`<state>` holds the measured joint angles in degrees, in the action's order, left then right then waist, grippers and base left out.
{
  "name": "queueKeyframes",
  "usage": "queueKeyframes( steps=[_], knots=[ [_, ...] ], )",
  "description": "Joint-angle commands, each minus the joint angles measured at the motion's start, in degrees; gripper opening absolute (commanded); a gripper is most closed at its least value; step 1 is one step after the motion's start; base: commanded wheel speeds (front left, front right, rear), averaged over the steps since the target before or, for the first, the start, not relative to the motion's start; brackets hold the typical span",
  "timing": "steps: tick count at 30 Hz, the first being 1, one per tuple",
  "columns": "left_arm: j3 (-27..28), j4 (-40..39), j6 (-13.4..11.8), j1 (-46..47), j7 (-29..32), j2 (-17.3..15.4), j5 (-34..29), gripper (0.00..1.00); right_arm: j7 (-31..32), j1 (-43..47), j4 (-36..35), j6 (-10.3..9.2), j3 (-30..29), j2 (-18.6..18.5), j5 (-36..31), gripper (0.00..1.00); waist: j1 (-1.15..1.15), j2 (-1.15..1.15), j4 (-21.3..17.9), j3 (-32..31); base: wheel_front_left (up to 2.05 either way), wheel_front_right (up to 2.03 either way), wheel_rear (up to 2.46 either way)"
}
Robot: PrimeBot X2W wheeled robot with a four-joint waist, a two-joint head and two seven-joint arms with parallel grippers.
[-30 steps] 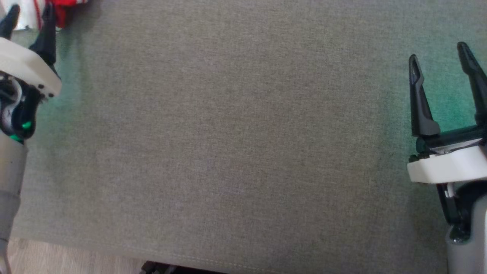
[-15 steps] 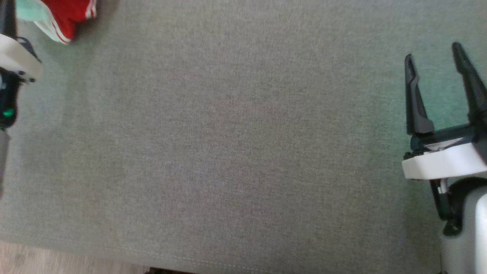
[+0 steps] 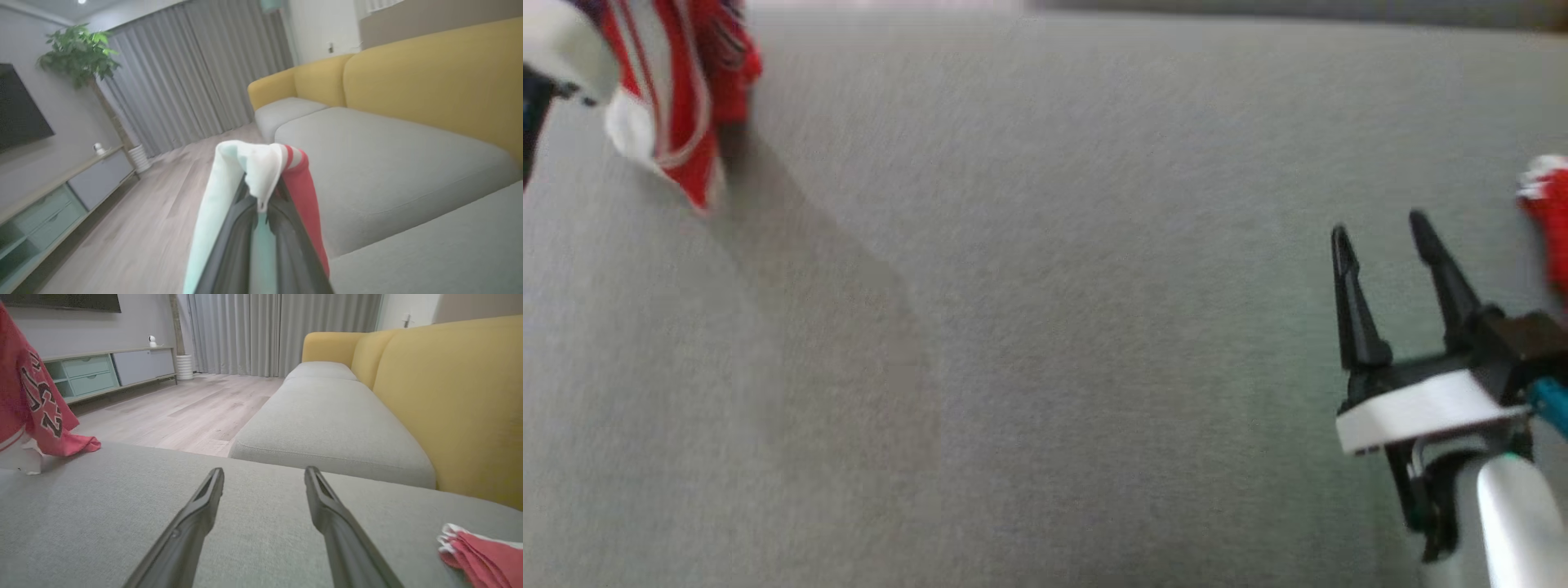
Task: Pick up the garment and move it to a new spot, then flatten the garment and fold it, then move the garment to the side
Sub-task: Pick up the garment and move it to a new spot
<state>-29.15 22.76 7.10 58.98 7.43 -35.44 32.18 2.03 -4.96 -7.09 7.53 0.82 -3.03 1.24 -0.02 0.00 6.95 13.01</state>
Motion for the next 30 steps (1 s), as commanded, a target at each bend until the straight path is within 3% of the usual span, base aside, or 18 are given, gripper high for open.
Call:
queueKeyframes(
  steps=[1,6,12,17,21,30],
  knots=[
    [1.51,-3.14,0.16,4.48,0.72,-2.65,-0.42,0.0,-0.81,0.05,-1.23,-0.04,1.04,0.12,0.75,1.0,0.02,0.0,-5.1,-6.03,0.0,0.0,0.0],
    [-0.56,-8.84,0.25,7.25,3.29,1.0,1.9,0.0,-1.78,2.14,0.53,-0.04,-0.19,0.13,1.35,1.0,0.02,0.0,-8.9,-10.33,0.0,0.0,0.0],
    [0.79,-13.72,0.21,8.88,3.43,5.64,7.8,0.0,-2.29,3.45,0.7,-0.04,-1.03,0.14,2.13,1.0,0.02,0.0,-10.99,-11.49,0.0,0.0,0.0],
    [1.09,-14.82,-0.93,4.63,4.35,6.43,11.03,0.0,-2.25,4.3,0.39,-0.04,-1.04,0.14,2.27,1.0,0.02,0.0,-11.67,-9.83,0.0,0.0,0.0],
    [0.55,-12.07,-2.28,-1.04,4.08,5.97,11.8,0.0,-2.24,3.27,-0.27,-0.04,-0.22,0.14,2.32,1.0,0.02,0.0,-12.88,-6.47,0.0,0.0,0.0],
    [1.41,3.2,-5.15,-6.75,-1.0,4.42,10.54,0.0,-2.88,-2.72,-0.68,-0.04,3.4,0.15,2.92,1.0,0.02,0.0,-18.34,4.27,0.0,0.0,0.0]
  ],
)
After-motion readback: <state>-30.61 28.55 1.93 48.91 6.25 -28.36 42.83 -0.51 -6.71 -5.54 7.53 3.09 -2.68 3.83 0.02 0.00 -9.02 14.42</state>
